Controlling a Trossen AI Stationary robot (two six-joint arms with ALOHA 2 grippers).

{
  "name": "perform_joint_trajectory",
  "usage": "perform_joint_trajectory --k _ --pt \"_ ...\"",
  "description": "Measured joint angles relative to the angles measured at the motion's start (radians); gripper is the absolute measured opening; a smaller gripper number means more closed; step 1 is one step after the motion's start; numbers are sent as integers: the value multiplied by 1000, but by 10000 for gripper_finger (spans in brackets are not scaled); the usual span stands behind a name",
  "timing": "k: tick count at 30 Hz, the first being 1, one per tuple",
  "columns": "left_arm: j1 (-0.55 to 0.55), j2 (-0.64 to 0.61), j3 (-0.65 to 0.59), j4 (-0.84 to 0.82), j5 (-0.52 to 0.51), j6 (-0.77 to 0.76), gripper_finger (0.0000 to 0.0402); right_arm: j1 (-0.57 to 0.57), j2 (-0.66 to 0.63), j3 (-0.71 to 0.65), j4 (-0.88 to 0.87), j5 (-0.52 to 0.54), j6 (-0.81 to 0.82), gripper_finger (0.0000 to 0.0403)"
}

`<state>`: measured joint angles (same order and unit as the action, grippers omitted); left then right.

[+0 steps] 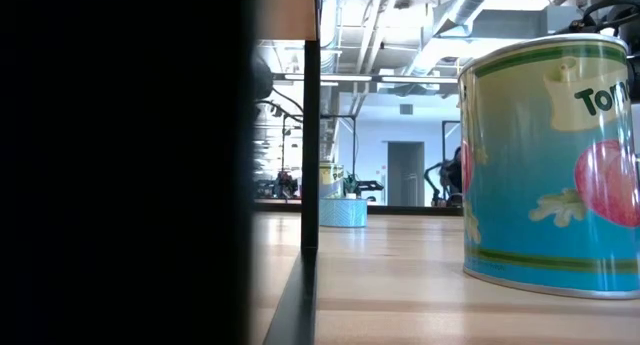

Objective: Pick and place cans onto a shelf
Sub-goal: Put the canned tomatoes on the shelf

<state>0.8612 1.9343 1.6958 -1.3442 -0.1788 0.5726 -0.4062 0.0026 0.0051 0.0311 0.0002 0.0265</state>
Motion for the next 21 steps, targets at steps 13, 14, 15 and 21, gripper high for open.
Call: perform_joint_trajectory --k 13,14,15,21 --pt "-17 51 8 -24 -137 3 0 0 0 0 0 0 0 49" --pt "-17 47 11 -30 -123 3 0 0 0 0 0 0 0 49" --pt "-17 46 9 -40 -104 3 0 0 0 0 0 0 0 49" --pt "-33 49 6 -96 -62 23 0 0 0 0 0 0 0 49"
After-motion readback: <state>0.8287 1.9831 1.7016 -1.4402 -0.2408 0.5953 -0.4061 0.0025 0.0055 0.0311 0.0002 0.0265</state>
